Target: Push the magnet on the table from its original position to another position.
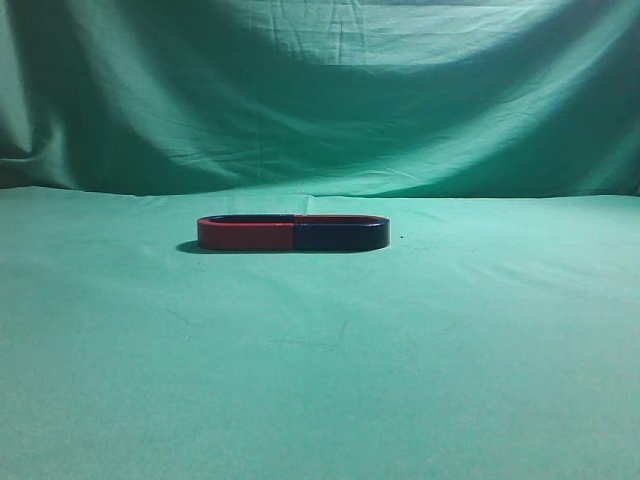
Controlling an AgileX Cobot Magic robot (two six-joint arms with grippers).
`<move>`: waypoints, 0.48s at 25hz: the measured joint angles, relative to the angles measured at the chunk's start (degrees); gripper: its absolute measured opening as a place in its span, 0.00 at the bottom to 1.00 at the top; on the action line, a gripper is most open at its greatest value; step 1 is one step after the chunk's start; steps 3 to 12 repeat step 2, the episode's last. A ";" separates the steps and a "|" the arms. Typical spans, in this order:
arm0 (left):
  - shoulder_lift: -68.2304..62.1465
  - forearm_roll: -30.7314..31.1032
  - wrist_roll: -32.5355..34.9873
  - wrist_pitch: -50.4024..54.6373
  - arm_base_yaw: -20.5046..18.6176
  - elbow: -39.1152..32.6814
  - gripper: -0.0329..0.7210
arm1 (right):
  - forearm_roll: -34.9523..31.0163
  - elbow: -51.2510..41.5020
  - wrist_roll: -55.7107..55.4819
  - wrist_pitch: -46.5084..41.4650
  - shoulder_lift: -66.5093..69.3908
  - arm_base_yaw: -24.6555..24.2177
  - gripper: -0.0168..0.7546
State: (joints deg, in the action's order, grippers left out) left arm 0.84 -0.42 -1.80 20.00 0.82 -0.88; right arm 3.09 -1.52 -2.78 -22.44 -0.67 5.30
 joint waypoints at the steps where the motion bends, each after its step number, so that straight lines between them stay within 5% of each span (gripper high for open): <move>1: 0.00 0.00 0.00 0.00 0.00 0.00 0.54 | 0.00 0.00 0.00 0.00 0.00 0.00 0.02; 12: 0.00 0.00 0.00 0.00 0.00 0.00 0.54 | 0.00 0.00 0.00 0.00 0.00 0.00 0.02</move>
